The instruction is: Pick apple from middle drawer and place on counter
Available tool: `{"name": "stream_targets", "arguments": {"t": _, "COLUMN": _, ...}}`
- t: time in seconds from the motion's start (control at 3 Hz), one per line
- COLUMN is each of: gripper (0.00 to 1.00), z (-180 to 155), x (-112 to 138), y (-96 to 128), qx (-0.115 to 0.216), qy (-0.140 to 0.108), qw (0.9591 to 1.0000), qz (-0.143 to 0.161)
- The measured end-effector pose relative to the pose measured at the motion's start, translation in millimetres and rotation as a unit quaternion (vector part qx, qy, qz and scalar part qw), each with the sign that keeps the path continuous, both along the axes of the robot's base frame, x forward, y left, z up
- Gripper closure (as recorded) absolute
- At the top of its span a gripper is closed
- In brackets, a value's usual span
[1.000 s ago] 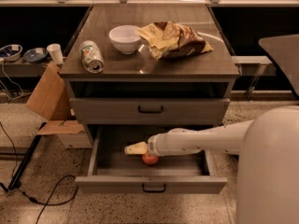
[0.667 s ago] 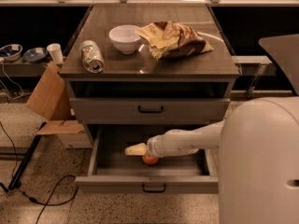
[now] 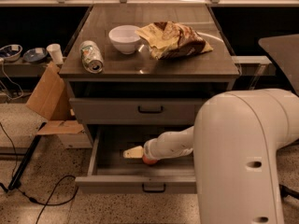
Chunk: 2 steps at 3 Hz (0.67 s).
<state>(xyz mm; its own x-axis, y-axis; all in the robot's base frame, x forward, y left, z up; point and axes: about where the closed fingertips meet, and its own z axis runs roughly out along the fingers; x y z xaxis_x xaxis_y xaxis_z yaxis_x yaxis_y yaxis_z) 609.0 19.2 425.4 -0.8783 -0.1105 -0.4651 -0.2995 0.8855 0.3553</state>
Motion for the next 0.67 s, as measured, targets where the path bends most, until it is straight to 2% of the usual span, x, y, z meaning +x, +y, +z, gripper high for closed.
{"name": "stream_targets", "arguments": {"t": 0.67, "gripper": 0.00, "z": -21.2, "x": -1.2, "y": 14.4, "qx": -0.014, "qy": 0.016, "qw": 0.9998, "qz": -0.001}}
